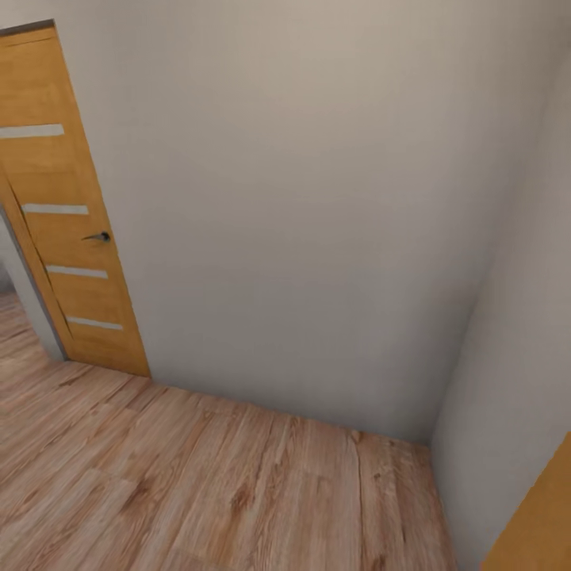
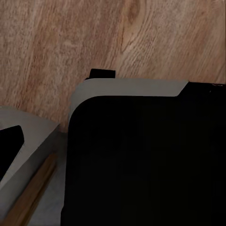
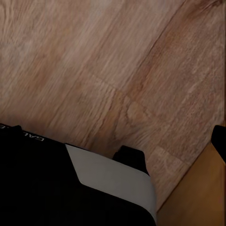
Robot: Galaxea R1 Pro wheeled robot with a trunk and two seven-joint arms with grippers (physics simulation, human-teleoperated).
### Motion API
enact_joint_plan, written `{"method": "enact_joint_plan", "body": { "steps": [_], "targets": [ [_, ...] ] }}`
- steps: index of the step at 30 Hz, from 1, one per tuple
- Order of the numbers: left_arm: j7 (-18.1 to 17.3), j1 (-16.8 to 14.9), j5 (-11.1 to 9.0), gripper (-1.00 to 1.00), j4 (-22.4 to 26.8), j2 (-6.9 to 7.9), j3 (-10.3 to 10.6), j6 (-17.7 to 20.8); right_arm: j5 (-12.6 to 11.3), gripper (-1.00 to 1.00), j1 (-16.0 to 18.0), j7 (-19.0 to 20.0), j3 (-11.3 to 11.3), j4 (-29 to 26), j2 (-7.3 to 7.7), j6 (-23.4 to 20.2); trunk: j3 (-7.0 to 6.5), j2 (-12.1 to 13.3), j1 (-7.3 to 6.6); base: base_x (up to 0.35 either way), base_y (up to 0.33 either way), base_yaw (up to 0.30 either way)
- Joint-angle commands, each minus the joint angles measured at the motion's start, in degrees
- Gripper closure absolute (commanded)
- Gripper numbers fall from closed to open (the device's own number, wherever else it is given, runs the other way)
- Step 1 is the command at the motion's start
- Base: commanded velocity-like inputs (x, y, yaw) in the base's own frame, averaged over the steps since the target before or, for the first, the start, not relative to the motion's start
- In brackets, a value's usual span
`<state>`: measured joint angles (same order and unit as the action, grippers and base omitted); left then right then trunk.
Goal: Move the two storage containers from the living room to the garage. In the garage, place one container on the floor and stack the other container on top of it (either order is fine).
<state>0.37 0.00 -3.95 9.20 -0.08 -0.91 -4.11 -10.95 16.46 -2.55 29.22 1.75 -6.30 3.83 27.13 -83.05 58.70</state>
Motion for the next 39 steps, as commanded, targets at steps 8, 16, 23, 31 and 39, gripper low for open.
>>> {"method": "enact_joint_plan", "body": {
  "steps": [8,16,23,31,39],
  "targets": [
    [0.33,0.00,-0.36,-1.00,0.03,-0.01,-0.14,-0.11,-0.57,-1.00,0.07,-0.08,0.49,0.19,-0.03,0.34,0.15,-0.03,0.02,0.062,0.000,0.112],
    [0.29,0.00,-0.40,-1.00,0.03,0.14,-0.14,-0.11,-0.57,-1.00,0.07,-0.08,0.49,0.19,-0.03,0.38,0.33,-0.03,0.02,0.042,0.000,0.212],
    [-0.18,0.00,-0.52,-1.00,0.03,0.27,-0.14,-0.11,-0.57,-1.00,0.07,-0.08,0.49,0.19,-0.03,0.38,0.34,-0.03,0.02,0.287,0.000,0.024],
    [-0.20,0.00,-0.53,-1.00,0.03,0.26,-0.14,-0.11,-0.57,-1.00,0.07,-0.08,0.49,0.19,-0.02,0.44,0.41,-0.03,0.02,0.321,0.000,0.100],
    [-0.19,0.00,-0.53,-1.00,0.03,0.31,-0.14,-0.11,-0.57,-1.00,0.07,-0.08,0.49,0.19,-0.03,0.39,0.58,-0.03,0.02,0.322,0.000,0.255]
  ]
}}
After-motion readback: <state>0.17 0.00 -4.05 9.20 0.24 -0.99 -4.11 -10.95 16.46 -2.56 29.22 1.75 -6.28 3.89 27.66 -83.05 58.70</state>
